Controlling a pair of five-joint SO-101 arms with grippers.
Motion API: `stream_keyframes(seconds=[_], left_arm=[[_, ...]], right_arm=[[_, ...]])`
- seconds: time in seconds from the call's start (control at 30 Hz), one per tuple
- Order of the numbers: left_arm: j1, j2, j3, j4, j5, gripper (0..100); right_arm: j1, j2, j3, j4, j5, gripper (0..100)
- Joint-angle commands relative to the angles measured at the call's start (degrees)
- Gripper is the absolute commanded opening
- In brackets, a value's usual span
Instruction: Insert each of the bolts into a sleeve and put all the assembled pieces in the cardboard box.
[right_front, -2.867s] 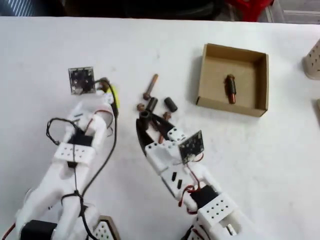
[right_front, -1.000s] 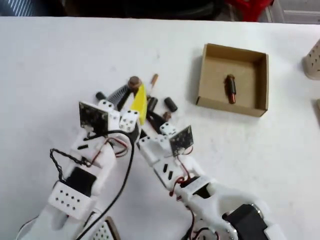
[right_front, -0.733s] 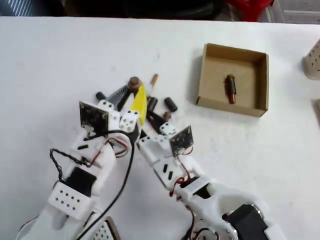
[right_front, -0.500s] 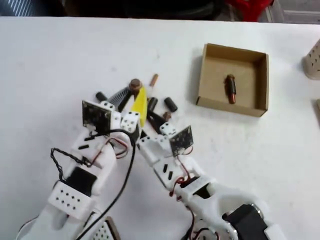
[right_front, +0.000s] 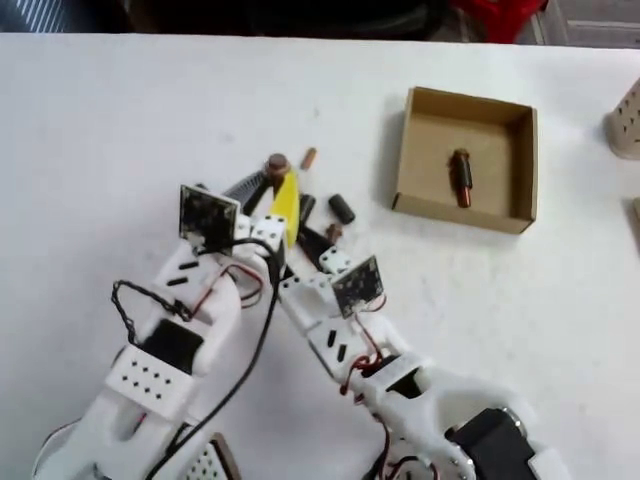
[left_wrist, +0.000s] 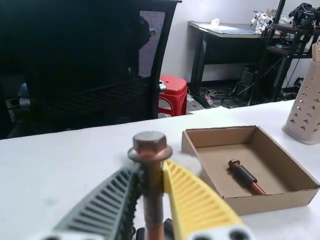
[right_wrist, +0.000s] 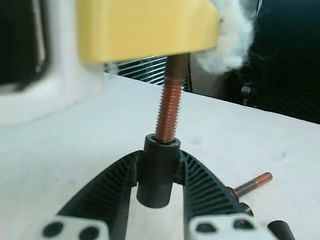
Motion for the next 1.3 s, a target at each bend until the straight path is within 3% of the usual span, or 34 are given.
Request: stream_keyframes(seconds=[0.0, 1.27], left_arm=[[-0.92, 0.13, -3.08, -2.02, -0.44, 2], [-1.01, 0.22, -0.79, -1.85, -0.35, 2]], right_arm=[[0.22, -0.84, -0.53, -1.71, 0.97, 1.5], [0.75, -0.57, -0.53, -1.71, 1.14, 1.5]])
